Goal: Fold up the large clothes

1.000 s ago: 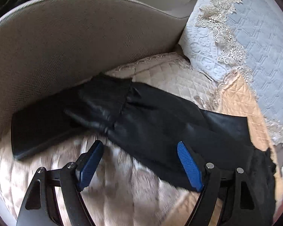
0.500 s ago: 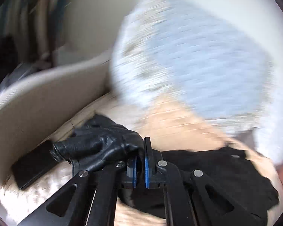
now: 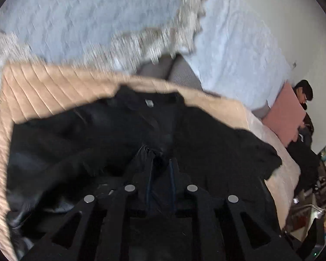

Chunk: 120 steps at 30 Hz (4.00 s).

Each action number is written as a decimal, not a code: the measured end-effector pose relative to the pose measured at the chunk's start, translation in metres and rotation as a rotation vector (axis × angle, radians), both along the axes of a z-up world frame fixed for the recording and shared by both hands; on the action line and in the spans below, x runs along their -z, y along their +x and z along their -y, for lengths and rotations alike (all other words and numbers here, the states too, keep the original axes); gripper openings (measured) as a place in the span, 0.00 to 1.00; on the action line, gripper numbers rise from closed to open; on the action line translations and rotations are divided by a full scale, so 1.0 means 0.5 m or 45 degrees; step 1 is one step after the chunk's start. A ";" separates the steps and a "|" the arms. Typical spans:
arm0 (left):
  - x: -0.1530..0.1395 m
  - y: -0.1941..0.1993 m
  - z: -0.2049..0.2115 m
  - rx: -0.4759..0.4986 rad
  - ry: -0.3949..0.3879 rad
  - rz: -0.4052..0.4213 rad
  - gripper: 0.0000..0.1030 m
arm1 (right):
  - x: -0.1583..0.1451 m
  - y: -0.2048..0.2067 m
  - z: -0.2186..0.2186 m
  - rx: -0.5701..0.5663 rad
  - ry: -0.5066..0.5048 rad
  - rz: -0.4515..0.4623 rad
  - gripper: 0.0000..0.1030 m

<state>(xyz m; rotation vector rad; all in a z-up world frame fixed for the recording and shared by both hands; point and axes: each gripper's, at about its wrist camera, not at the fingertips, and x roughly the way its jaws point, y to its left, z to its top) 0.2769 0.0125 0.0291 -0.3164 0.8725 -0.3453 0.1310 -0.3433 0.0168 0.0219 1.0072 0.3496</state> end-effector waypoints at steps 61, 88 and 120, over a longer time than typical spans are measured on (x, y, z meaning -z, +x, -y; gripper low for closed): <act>0.050 -0.273 -0.184 -0.332 0.287 -0.011 0.57 | 0.015 0.142 0.046 0.093 0.307 -0.067 0.46; 0.118 -0.141 -0.080 -0.336 0.428 -0.096 0.57 | 0.088 0.263 0.640 0.968 0.468 -0.012 0.57; 0.145 -0.137 -0.086 -0.346 0.423 -0.051 0.71 | -0.268 0.357 0.324 0.410 0.521 0.324 0.03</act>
